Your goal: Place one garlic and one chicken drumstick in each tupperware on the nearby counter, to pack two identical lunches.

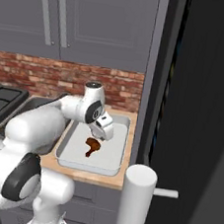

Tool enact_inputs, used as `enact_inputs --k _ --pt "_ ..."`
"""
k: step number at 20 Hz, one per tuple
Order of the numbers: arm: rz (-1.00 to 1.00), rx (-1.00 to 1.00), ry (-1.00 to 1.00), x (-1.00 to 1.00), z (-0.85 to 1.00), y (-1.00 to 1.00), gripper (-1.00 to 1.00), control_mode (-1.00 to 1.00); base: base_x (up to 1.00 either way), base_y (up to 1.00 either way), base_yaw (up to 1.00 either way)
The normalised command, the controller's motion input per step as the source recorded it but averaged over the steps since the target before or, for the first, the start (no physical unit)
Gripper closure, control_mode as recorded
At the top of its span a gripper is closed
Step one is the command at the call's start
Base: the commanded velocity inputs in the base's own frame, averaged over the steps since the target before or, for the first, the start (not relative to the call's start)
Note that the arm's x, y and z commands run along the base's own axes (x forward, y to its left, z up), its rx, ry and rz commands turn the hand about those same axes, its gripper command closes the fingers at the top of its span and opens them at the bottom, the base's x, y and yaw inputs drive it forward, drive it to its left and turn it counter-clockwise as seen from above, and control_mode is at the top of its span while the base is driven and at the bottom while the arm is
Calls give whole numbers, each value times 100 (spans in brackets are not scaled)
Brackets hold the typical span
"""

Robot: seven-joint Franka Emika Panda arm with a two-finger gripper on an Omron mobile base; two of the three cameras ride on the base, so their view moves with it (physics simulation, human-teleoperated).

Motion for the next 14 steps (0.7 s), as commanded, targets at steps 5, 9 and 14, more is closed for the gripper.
enact_inputs --k 5,9,14 --pt "-1 0 10 72 -95 -18 100 -100 0 0 0" --pt "0 -2 3 35 -64 -3 -100 -100 0 0 0" --pt "0 -1 -3 0 19 0 -100 -100 0 0 0"
